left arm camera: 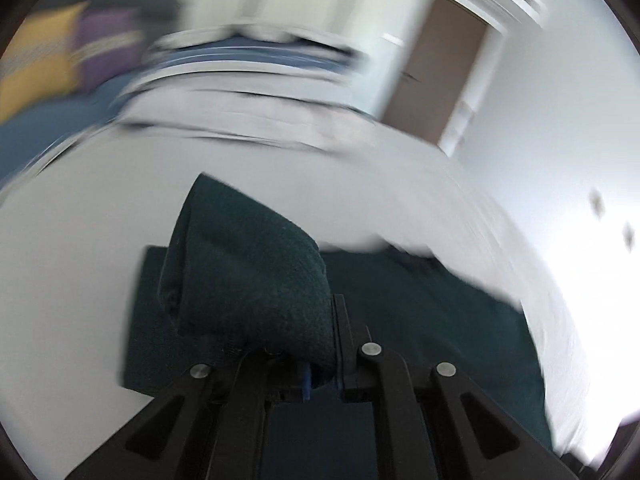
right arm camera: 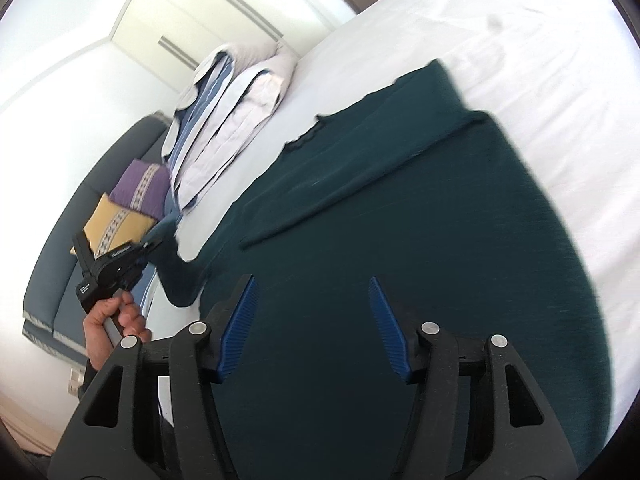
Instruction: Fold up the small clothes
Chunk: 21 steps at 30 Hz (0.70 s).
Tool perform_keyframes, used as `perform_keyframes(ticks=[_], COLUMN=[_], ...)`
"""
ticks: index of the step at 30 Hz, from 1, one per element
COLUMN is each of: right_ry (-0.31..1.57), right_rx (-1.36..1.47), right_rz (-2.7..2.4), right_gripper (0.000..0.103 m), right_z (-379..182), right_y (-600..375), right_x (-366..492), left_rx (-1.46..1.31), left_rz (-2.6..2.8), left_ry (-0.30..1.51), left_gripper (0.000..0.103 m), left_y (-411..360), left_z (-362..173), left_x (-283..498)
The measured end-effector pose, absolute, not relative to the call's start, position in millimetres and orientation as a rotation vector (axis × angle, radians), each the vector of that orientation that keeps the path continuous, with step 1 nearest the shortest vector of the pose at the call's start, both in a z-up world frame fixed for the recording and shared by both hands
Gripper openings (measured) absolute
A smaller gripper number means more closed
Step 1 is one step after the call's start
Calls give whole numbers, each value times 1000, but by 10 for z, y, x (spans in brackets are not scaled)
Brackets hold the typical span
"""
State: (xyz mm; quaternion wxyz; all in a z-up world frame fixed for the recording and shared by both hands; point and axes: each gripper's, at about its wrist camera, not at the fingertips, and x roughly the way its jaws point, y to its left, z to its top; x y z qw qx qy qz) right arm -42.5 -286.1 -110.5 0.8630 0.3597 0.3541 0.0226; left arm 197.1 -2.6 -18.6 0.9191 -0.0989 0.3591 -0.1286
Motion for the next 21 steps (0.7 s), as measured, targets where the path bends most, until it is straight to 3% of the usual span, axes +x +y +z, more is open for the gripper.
perform_keyframes(ticks=[2, 4, 6, 7, 10, 13, 17, 19, 21], right_ry=[740, 743, 752, 758, 789, 824, 869, 930, 997], right_rx=[766, 769, 770, 767, 740, 713, 688, 716, 711], right_rz=[25, 11, -4, -8, 5, 41, 107, 135, 54], right_gripper=[56, 56, 57, 57, 57, 57, 57, 67, 67], right_z=[-1139, -1159, -1186, -1199, -1245, -1267, -1281, -1394, -1507], right_y=[-3001, -3080, -3160, -3187, -3222, -3099, -2784, -2657, -2602], right_x=[-481, -492, -472, -440, -257, 80, 587, 876, 1079], left_rx=[-100, -11, 26, 37, 51, 47, 9, -12, -51], left_rz=[-335, -371, -369, -369, -374, -372, -364, -345, -341], left_ry=[749, 803, 847, 857, 861, 820, 794, 807, 806], left_gripper=[12, 29, 70, 74, 79, 93, 95, 95, 95], left_y=[-565, -1004, -1175, -1196, -1100, -903, -528, -341, -171], left_z=[-347, -621, -835, -892, -913, -812, -730, -752, -761], left_x=[1846, 1768, 1682, 1635, 1511, 1367, 1256, 1265, 1221])
